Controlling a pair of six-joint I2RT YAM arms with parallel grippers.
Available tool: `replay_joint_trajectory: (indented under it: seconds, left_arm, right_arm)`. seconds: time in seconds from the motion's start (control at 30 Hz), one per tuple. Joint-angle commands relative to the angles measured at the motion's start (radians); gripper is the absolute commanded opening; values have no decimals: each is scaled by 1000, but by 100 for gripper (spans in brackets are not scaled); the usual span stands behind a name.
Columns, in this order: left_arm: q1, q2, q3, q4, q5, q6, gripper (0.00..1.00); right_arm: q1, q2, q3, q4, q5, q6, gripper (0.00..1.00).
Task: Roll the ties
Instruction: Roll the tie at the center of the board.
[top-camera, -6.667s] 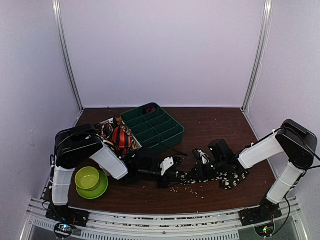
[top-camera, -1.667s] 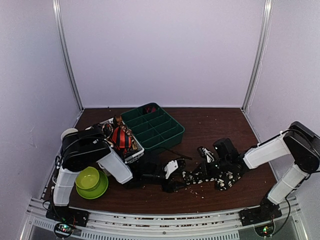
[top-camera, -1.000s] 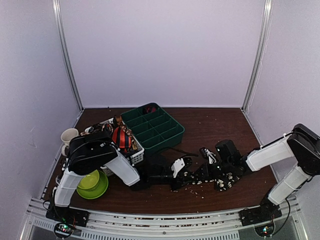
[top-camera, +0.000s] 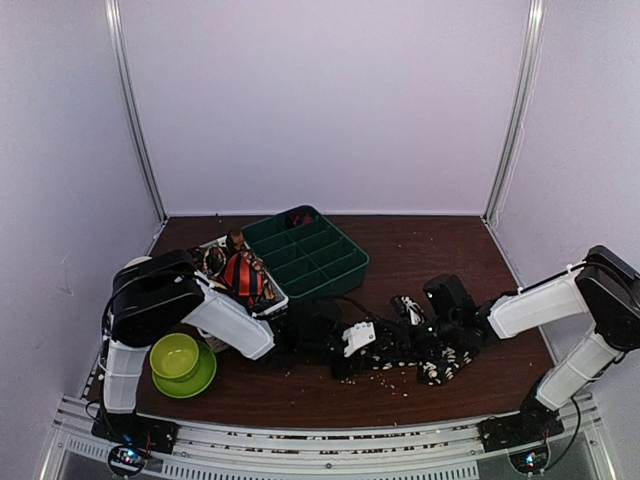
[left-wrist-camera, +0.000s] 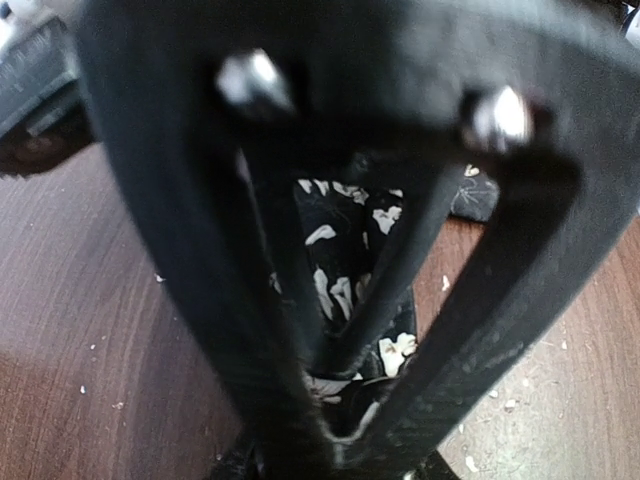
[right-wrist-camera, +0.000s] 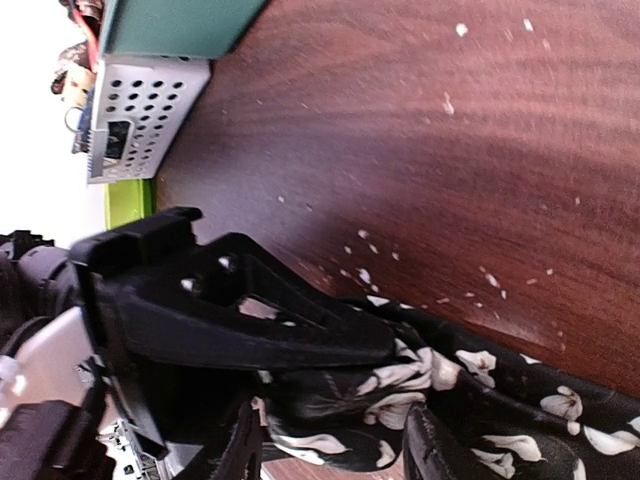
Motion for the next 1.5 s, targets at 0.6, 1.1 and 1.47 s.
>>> replay_joint_trajectory:
  seconds: [0.6,1.1,1.47]
  left_arm:
    - [11,15,1,-166,-18,21,51]
    - [20,-12,-101,203,22,-150,69]
    - [18,112,-11,331,48,-207,70]
  right_arm:
    - [-6,86,-15,1,23,-73,0]
    - [-92,58,-122,1,59,-133,0]
    - [-135,39,-158,-73,105,-172,0]
